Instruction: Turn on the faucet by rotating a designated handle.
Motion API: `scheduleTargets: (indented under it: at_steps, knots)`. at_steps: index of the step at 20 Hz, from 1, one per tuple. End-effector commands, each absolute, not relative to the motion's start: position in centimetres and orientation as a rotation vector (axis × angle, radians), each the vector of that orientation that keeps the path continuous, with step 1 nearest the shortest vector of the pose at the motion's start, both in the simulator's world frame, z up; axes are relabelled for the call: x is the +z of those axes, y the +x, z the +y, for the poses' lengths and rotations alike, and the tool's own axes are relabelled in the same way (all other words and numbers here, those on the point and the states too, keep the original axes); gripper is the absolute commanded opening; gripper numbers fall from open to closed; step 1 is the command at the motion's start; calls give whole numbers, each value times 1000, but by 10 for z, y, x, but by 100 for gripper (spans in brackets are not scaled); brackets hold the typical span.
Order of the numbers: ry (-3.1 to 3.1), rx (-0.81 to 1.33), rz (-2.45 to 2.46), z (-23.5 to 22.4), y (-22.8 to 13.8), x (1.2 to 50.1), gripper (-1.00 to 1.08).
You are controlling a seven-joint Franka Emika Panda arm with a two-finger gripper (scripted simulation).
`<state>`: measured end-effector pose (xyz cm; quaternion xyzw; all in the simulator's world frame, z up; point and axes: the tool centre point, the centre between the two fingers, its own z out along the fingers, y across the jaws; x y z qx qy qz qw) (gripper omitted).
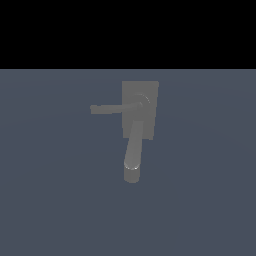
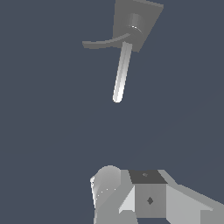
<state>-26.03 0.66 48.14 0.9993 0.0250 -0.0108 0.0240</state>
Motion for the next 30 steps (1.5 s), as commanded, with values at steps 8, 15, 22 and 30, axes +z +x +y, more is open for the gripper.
scheduleTargets:
  at_steps: [8, 15, 22, 30]
  knots:
    - [3070, -21, 50, 1, -256, 488, -100]
    - [2997, -65, 66, -12, -247, 479, -100]
    - [2866, -143, 114, -34, -233, 461, -100]
    - [2663, -237, 205, -63, -210, 438, -100]
